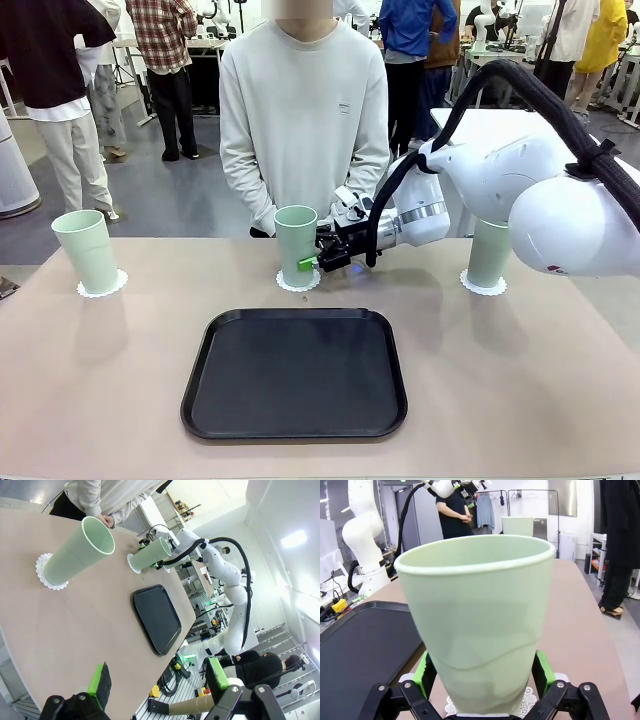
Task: Place coasters on the table and set cups on them.
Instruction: Take one Reusable plastic cup from the Flat Tray and place it on a coaster set by the human.
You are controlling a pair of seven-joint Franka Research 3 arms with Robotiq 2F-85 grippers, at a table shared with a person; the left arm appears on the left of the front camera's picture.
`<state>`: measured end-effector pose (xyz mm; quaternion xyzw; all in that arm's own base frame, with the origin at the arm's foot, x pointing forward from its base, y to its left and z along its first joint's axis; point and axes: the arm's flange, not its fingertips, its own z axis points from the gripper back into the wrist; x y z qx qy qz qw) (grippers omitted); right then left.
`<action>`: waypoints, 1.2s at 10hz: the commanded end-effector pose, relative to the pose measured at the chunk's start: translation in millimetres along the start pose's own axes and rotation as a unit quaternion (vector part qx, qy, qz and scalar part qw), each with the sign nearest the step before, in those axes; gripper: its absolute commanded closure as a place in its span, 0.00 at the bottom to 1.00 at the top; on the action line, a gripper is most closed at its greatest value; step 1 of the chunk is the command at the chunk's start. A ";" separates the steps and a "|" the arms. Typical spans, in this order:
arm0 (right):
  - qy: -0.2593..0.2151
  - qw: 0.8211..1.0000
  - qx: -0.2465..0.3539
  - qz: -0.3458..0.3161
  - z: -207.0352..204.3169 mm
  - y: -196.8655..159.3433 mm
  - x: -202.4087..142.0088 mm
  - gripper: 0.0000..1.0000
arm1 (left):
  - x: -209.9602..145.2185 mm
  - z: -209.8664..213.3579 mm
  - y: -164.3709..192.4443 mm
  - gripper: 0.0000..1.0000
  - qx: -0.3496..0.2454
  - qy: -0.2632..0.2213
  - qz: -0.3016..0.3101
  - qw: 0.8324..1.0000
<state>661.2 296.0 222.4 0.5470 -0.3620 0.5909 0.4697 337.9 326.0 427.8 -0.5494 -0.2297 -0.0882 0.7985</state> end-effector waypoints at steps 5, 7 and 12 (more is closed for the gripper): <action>0.019 1.000 0.022 -0.008 5.6 -9.4 6.5 0.00 | -0.1 1.7 -2.9 0.00 -0.003 -0.001 -0.002 1.000; 0.013 1.000 0.018 -0.011 14.1 -14.2 6.2 0.00 | -0.1 1.7 -2.9 0.00 -0.003 -0.001 -0.002 1.000; 0.013 1.000 0.011 -0.023 26.9 -17.0 7.0 0.00 | -0.1 1.7 -2.9 0.00 -0.003 -0.001 -0.002 1.000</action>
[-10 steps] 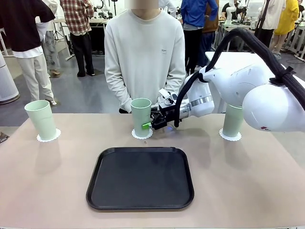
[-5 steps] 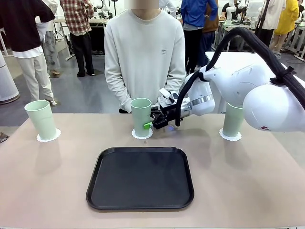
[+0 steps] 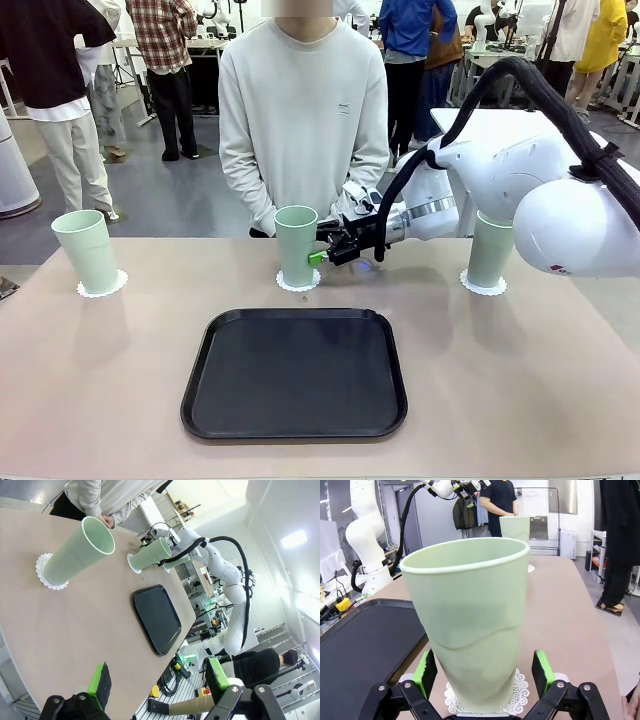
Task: Place coasters on the table and set cups on them.
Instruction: Take one Reusable plastic cup from the Flat Tray and place it on a coaster set by the human.
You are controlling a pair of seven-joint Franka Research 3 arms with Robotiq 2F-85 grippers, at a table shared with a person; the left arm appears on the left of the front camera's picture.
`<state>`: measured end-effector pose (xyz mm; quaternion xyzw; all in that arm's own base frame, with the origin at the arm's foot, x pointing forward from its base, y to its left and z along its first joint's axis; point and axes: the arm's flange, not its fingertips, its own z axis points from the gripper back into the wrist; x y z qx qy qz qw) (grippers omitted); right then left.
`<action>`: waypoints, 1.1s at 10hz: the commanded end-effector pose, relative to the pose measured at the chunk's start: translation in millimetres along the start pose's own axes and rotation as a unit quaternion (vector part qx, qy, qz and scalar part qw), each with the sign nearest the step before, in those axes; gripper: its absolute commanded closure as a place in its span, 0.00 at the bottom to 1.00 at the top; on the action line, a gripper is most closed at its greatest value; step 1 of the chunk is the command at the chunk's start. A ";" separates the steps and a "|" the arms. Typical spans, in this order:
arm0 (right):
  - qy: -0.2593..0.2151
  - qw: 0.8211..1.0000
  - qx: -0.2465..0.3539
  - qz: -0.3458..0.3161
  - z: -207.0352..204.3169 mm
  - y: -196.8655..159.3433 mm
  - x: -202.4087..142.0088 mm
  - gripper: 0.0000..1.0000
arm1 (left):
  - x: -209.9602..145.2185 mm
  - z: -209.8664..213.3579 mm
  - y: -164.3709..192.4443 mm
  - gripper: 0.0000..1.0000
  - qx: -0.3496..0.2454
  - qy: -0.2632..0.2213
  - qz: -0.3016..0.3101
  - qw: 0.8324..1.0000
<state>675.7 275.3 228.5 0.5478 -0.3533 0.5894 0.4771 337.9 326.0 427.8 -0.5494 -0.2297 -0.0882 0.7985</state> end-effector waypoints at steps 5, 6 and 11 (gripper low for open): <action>0.054 0.998 -0.014 -0.017 16.7 -2.8 18.2 0.00 | -0.1 1.7 -2.9 0.00 -0.003 -0.001 -0.002 1.000; 0.071 0.997 -0.018 -0.016 19.8 0.0 23.9 0.00 | -0.1 1.7 -2.9 0.00 -0.003 -0.001 -0.002 1.000; 0.225 0.962 -0.137 -0.071 62.7 18.9 78.3 0.00 | -0.1 1.7 -2.9 0.00 -0.003 -0.001 -0.002 1.000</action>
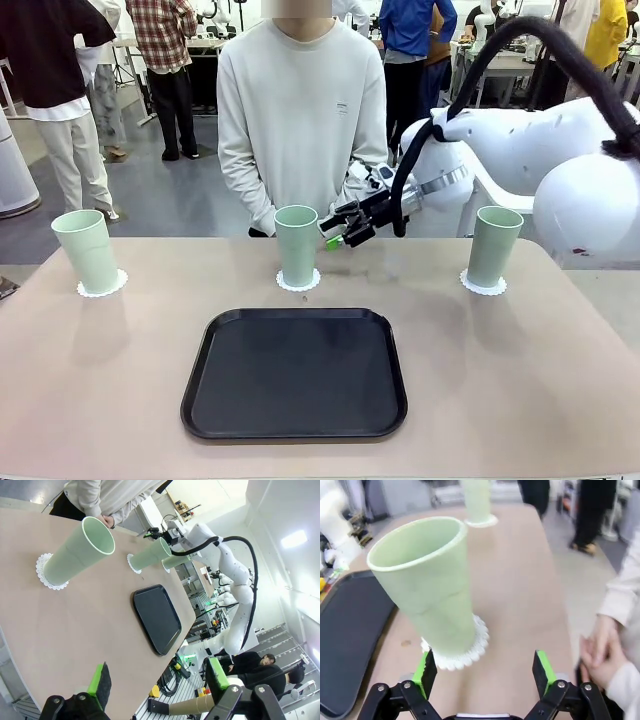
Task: Place coasters on the table and set cups on them.
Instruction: Take one Reusable plastic cup from the Flat Tray and place it on a coaster set by the human.
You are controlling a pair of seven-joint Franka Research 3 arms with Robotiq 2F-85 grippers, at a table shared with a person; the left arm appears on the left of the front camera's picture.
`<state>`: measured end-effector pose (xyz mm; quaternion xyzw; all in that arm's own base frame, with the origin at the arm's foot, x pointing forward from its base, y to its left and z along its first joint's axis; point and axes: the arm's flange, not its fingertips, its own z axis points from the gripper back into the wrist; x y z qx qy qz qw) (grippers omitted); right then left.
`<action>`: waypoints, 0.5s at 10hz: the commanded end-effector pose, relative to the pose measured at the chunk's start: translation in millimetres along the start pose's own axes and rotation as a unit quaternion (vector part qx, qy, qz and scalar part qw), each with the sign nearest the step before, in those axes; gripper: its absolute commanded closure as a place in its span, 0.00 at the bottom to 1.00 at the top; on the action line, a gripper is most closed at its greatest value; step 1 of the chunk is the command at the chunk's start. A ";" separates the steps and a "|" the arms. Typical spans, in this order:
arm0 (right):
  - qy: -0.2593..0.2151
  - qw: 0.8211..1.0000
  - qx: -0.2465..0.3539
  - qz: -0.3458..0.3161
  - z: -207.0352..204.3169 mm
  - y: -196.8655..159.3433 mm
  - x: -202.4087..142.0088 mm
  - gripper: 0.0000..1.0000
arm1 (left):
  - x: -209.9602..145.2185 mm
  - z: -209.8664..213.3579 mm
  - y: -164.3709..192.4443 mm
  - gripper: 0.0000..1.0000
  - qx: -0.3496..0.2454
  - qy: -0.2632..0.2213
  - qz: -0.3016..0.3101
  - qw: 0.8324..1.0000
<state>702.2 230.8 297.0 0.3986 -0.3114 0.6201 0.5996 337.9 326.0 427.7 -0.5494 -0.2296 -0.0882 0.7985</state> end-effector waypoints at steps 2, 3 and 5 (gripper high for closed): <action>0.134 0.972 -0.130 -0.141 34.2 53.1 60.4 0.00 | -0.1 1.7 -2.9 0.00 -0.003 0.000 -0.002 1.000; 0.135 0.963 -0.163 -0.169 31.7 76.4 89.8 0.00 | -0.1 1.7 -2.9 0.00 -0.003 0.000 -0.002 1.000; 0.157 0.940 -0.204 -0.224 27.0 111.3 125.4 0.00 | -0.1 1.7 -2.9 0.00 -0.003 0.000 -0.002 1.000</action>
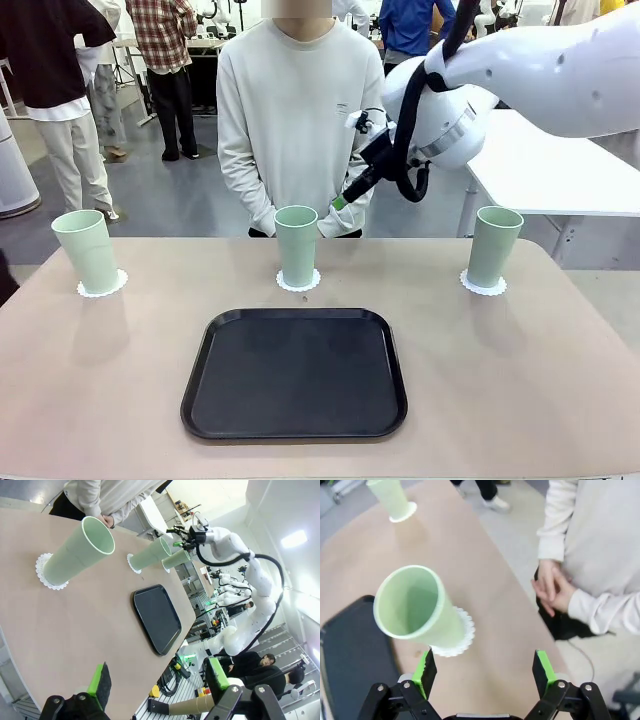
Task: Place coasters on the table and set cups on them.
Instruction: Take one Reusable plastic cup from the Flat Tray and place it on a coaster set by the human.
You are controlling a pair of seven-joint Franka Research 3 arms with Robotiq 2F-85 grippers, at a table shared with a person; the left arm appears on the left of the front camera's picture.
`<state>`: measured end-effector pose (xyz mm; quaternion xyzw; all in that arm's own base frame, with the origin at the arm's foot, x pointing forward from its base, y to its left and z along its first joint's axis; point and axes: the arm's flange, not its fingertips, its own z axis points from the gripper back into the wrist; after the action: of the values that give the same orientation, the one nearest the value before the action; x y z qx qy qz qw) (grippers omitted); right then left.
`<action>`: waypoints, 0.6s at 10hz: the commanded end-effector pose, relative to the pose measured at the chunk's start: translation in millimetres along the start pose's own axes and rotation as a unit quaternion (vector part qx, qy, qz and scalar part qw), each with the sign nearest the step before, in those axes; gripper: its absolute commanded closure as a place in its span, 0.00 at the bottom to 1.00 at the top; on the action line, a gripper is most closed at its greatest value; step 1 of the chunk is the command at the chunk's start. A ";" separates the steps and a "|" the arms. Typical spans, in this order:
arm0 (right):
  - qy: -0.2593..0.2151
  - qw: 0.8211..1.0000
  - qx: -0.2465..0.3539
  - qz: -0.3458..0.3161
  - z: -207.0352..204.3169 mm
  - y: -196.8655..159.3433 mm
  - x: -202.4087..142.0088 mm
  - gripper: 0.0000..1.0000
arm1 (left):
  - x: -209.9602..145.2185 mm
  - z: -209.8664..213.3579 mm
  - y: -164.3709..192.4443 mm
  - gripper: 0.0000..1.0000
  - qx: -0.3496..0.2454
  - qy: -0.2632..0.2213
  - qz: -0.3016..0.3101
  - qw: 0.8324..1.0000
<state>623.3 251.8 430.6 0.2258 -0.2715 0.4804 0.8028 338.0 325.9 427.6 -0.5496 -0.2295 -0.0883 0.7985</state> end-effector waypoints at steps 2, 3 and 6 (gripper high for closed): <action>0.045 0.994 -0.033 -0.090 9.6 52.7 6.5 0.00 | -0.2 1.8 -3.0 0.00 -0.003 -0.001 -0.002 1.000; 0.058 0.992 -0.054 -0.096 15.5 67.3 10.6 0.00 | -0.2 1.8 -3.0 0.00 -0.003 -0.001 -0.002 1.000; 0.121 0.982 -0.098 -0.103 31.5 102.2 27.8 0.00 | -0.2 1.8 -3.0 0.00 -0.003 -0.001 -0.002 1.000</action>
<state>547.3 290.7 476.3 0.1409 -0.2157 0.3984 0.8803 338.1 325.8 427.6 -0.5496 -0.2294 -0.0884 0.7984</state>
